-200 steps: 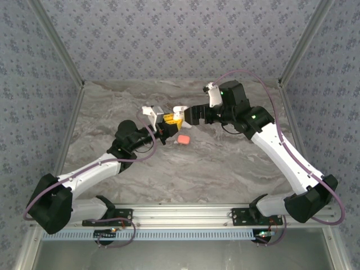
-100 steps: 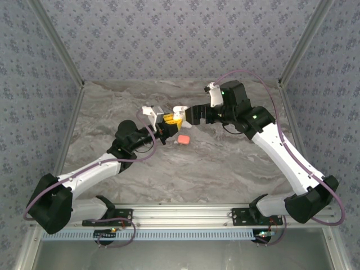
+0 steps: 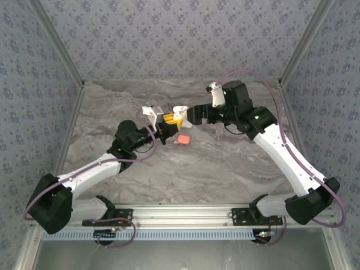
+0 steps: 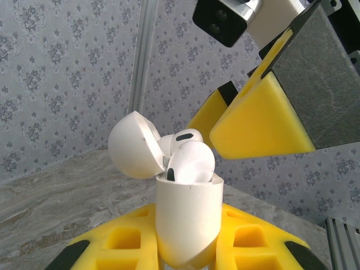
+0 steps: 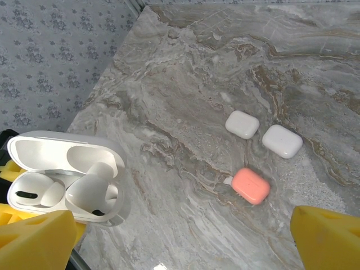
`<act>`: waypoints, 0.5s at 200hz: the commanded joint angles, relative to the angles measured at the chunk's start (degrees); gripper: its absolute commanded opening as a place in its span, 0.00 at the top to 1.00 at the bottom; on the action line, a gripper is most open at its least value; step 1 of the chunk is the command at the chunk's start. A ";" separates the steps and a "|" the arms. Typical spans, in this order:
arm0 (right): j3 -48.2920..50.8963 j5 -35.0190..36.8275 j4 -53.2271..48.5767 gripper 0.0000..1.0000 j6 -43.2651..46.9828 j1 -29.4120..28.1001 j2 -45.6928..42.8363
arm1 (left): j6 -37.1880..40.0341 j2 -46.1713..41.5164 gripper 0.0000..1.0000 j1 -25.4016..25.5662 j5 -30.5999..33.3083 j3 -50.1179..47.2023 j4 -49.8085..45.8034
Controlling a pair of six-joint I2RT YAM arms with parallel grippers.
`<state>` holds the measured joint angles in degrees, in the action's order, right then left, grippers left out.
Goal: Insert wireless bluetooth earbuds into charging case
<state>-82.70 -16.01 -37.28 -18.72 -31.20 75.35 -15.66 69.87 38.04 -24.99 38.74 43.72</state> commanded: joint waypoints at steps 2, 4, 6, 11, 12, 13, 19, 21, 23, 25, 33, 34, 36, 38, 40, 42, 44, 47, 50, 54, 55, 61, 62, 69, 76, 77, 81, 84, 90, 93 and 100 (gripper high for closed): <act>-0.36 0.81 -1.15 0.00 0.86 0.59 -1.17 | 0.04 -0.34 1.00 0.45 0.04 1.46 3.69; -0.36 0.81 -1.20 0.00 0.81 0.61 -1.19 | 0.02 -0.34 1.00 0.45 0.01 1.50 3.66; -0.36 0.81 -1.21 0.00 0.82 0.61 -1.22 | 0.02 -0.34 1.00 0.45 0.03 1.49 3.65; -0.36 0.79 -1.20 0.00 0.81 0.70 -1.23 | 0.02 -0.42 1.00 0.45 0.07 1.50 3.65; -0.36 0.80 -1.16 0.00 0.85 0.70 -1.24 | 0.02 -0.43 1.00 0.45 0.05 1.42 3.65; -0.36 0.76 -1.15 0.00 0.82 0.70 -1.21 | 0.02 -0.43 1.00 0.45 0.04 1.42 3.65; -0.28 0.76 -1.20 0.00 0.82 0.91 -1.24 | 0.03 -0.43 1.00 0.45 0.03 1.39 3.66; -0.27 0.73 -1.19 0.00 0.80 0.95 -1.19 | 0.02 -0.48 1.00 0.45 0.01 1.37 3.65; -0.23 0.72 -1.21 0.00 0.79 0.96 -1.22 | 0.02 -0.51 1.00 0.43 -0.02 1.41 3.71; -0.22 0.70 -1.17 0.00 0.84 0.94 -1.18 | 0.02 -0.52 1.00 0.45 0.02 1.36 3.66; -0.19 0.59 -1.14 0.00 0.79 1.06 -1.17 | 0.02 -0.54 1.00 0.45 0.03 1.37 3.65; -0.19 0.61 -1.18 0.00 0.79 1.10 -1.17 | 0.02 -0.53 1.00 0.45 0.03 1.40 3.65; -0.19 0.54 -1.16 0.00 0.79 1.13 -1.22 | 0.02 -0.59 1.00 0.45 0.03 1.37 3.60; -0.19 0.54 -1.14 0.00 0.79 1.14 -1.23 | 0.02 -0.60 1.00 0.45 0.08 1.41 3.64; -0.14 0.59 -1.20 0.00 0.86 1.14 -1.19 | 0.02 -0.61 1.00 0.45 0.00 1.36 3.65; -0.11 0.57 -1.15 0.00 0.81 1.25 -1.26 | 0.02 -0.61 1.00 0.43 0.00 1.36 3.65; -0.10 0.59 -1.20 0.00 0.84 1.26 -1.30 | 0.02 -0.61 1.00 0.43 0.02 1.34 3.65; -0.10 0.47 -1.22 0.00 0.80 1.29 -1.29 | 0.02 -0.61 1.00 0.44 -0.01 1.39 3.65; -0.10 0.46 -1.21 0.00 0.87 1.31 -1.31 | 0.02 -0.61 1.00 0.45 0.02 1.35 3.65; -0.16 0.46 -1.03 0.00 0.88 1.39 -1.42 | 0.04 -0.66 1.00 0.45 0.03 1.34 3.66; -0.13 0.46 -1.03 0.00 0.88 1.40 -1.47 | 0.03 -0.68 1.00 0.45 0.03 1.38 3.65; 0.07 0.40 -0.66 0.00 0.88 1.50 -1.79 | 0.10 -0.70 1.00 0.45 0.01 1.33 3.56; 0.16 0.34 -0.59 0.00 0.92 1.49 -1.83 | 0.10 -0.70 1.00 0.45 0.02 1.29 3.56; 0.42 -0.44 0.02 0.00 0.85 1.73 -2.28 | 0.17 -0.78 1.00 0.45 0.11 1.27 3.56; 0.84 -2.47 1.14 0.00 0.57 2.10 -2.89 | 0.24 -0.78 1.00 0.45 0.18 1.24 3.47; 0.90 -2.81 1.41 0.00 0.50 2.15 -2.96 | 0.26 -0.78 1.00 0.45 0.24 1.24 3.47; 1.37 -3.93 2.34 0.00 0.15 2.31 -3.24 | 0.32 -0.78 1.00 0.41 0.29 1.25 3.43; 1.66 -4.64 2.53 0.00 -0.34 2.41 -3.50 | 0.45 -0.82 1.00 0.45 0.28 1.25 3.39; 2.06 -5.88 4.90 0.00 -0.97 2.46 -3.94 | 0.52 -0.71 1.00 0.45 0.29 1.30 3.31; 2.17 -6.34 5.49 0.00 -1.22 2.46 -4.11 | 0.54 -0.65 1.00 0.45 0.30 1.30 3.32; 2.20 -7.02 6.07 0.00 -1.61 2.38 -4.23 | 0.54 -0.61 1.00 0.45 0.30 1.33 3.30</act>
<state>-81.19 -18.13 -35.94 -18.70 -29.19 73.69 -15.64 69.87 38.04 -24.80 38.74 43.72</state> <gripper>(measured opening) 0.999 0.190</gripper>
